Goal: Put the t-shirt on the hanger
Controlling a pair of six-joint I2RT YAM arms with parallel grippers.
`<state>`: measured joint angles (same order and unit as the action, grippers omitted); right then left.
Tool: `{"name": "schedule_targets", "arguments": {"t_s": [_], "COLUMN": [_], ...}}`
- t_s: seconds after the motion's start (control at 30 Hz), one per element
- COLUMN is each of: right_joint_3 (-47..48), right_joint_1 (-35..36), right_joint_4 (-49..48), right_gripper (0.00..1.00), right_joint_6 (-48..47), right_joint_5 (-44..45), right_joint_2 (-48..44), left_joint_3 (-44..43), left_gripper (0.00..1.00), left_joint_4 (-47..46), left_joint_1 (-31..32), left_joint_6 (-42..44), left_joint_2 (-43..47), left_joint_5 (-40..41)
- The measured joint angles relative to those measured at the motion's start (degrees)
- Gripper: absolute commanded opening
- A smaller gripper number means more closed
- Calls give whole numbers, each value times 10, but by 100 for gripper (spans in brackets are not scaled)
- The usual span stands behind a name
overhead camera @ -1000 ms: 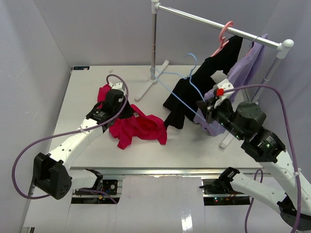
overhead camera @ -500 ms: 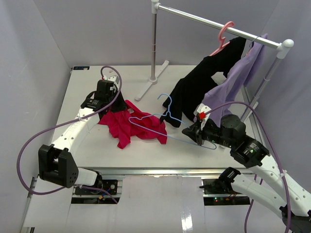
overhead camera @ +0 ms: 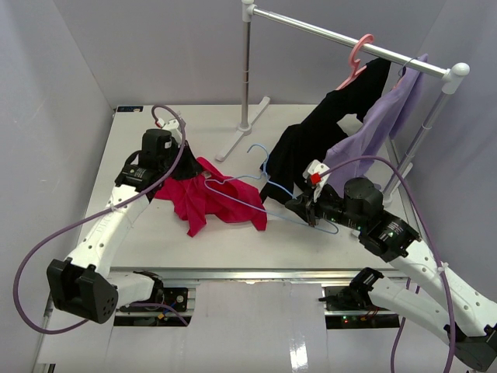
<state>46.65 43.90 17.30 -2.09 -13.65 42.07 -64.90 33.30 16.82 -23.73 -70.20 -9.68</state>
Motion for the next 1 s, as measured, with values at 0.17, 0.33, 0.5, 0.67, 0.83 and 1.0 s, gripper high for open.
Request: {"name": "schedule_targets", "arguments": {"t_s": [0.17,0.33,0.5,0.67,0.83,1.0], "right_joint_3": [-5,-6,-6,-6,-6,-7], "right_joint_1": [0,0,0,0,0,0], "right_joint_4": [-14,-15,-9,-7,-8,-11], "right_gripper": [8,8,8,8,8,8], "right_joint_6": [0,-4,-10,-12,-12,-11], "right_joint_5": [0,8,29,35,30,25], "right_joint_2": [0,-1,-6,-7,-4,-3], "left_joint_3": [0,7,18,33,35,35], "left_gripper": [0,0,0,0,0,0], "left_joint_4": [3,12,14,12,9,5], "left_joint_1": [0,0,0,0,0,0], "left_joint_6": [5,11,19,19,18,16], "left_joint_2": [21,21,21,22,25,28], "left_joint_5": [-2,3,11,10,4,-9]}}
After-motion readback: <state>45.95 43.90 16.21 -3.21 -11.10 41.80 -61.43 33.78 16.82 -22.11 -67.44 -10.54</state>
